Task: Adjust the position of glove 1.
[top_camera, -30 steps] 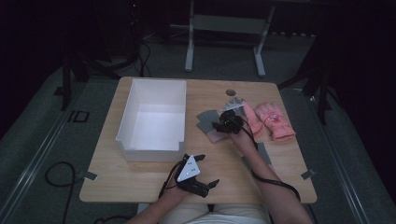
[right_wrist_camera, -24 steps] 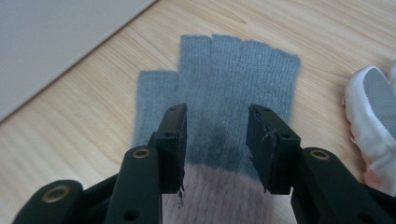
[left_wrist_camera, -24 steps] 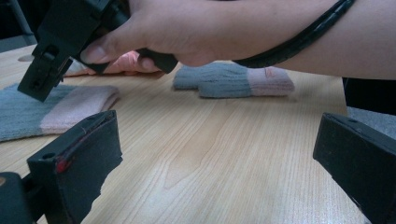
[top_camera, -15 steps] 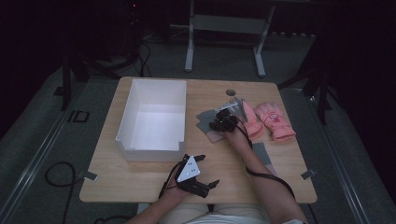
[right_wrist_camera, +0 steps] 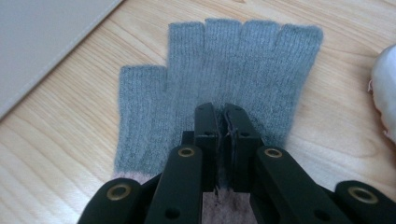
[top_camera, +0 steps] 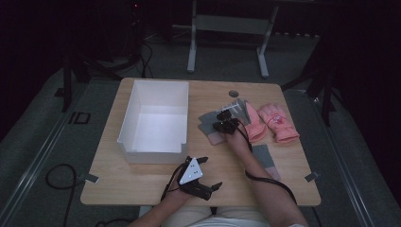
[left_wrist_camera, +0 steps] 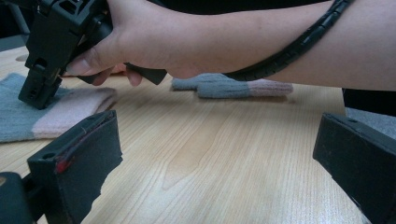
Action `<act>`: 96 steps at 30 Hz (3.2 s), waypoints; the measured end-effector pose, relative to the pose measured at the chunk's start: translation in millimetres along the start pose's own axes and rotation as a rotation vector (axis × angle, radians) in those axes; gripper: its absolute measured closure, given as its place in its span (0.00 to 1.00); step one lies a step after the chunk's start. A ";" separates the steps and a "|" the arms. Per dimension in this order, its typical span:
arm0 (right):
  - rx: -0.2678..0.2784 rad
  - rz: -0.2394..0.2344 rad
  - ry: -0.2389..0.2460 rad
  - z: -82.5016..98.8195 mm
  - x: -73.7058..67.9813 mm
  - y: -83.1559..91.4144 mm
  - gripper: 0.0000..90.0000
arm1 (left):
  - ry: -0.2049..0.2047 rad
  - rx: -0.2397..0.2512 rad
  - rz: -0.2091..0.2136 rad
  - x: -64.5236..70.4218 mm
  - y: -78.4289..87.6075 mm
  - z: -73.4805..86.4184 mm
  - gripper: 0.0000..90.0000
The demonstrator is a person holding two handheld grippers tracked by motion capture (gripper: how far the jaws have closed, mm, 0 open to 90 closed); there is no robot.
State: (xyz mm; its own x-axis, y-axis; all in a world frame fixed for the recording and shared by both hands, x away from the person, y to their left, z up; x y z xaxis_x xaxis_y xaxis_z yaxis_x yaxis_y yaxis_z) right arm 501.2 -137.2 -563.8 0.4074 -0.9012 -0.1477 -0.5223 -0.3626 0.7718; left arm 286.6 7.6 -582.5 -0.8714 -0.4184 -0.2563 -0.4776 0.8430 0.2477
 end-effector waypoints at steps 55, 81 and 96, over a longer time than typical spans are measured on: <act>0.102 0.081 -0.214 95.3 -26.3 81.0 0.73 | -0.002 0.000 -0.037 -0.4 0.9 0.3 0.01; 0.062 0.005 0.172 111.7 74.4 176.4 0.68 | -0.005 -0.009 -0.043 -0.3 0.3 0.1 0.01; -0.038 -0.051 0.073 143.1 105.0 139.5 0.76 | -0.009 -0.014 -0.048 0.3 0.2 0.0 0.01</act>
State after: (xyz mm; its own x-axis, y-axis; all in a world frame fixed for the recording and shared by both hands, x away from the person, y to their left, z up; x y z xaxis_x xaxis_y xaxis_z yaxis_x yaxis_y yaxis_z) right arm 363.9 -316.4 -560.1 0.4868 -0.8617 -0.1432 -0.4709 -0.3970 0.7879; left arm 286.3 7.6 -582.5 -0.8464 -0.4553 -0.2763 -0.5205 0.8171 0.2479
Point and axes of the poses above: each handheld gripper's, and its own axes: y roughly backward along the jaws, z roughly out of its underside, x roughly to its right, the point moved 2 cm from there along -y, roughly forward along the jaws, and after that the axes turned 14 degrees about -y, right-handed, at the moved point
